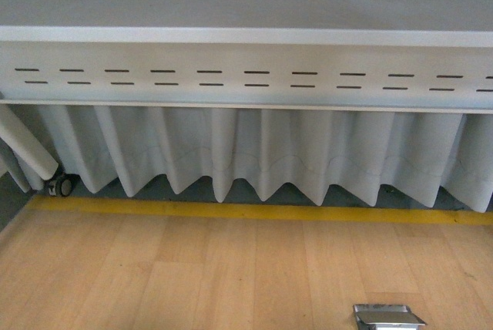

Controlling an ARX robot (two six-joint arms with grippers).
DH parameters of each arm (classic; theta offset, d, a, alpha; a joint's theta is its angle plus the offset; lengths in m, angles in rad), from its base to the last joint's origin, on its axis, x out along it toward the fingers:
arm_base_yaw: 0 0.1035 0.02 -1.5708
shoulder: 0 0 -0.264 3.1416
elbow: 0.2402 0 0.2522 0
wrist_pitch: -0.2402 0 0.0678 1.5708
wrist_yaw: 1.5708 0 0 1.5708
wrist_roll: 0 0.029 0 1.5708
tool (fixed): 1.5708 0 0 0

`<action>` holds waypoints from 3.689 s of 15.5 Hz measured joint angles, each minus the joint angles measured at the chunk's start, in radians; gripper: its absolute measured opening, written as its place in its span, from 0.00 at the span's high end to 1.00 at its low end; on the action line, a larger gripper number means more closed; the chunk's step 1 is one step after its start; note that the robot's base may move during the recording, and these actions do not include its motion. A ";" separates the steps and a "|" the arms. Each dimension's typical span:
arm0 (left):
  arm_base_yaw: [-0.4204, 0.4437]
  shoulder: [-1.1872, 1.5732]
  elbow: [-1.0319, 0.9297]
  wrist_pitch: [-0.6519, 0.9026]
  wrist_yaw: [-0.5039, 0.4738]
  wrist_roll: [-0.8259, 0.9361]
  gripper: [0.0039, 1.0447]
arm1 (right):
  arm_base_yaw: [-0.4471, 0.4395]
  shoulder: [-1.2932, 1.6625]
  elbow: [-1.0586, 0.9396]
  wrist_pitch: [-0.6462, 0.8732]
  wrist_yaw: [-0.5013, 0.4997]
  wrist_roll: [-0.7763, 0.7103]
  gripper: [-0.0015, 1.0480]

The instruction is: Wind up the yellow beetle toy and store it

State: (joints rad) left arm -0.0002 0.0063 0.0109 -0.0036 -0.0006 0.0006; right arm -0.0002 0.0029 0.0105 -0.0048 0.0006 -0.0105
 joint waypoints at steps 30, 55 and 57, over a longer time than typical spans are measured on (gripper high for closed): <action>0.000 0.000 0.000 -0.001 -0.002 -0.001 0.06 | 0.000 0.000 0.000 0.000 -0.001 0.000 0.06; 0.000 0.000 0.000 -0.002 0.000 0.000 0.06 | 0.000 0.001 0.000 0.000 0.000 0.002 0.06; 0.000 0.000 0.000 0.000 0.000 0.000 0.06 | 0.000 0.001 0.000 0.000 0.000 0.002 0.06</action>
State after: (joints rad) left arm -0.0002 0.0063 0.0109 -0.0036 -0.0010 0.0002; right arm -0.0002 0.0036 0.0105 -0.0044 0.0006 -0.0082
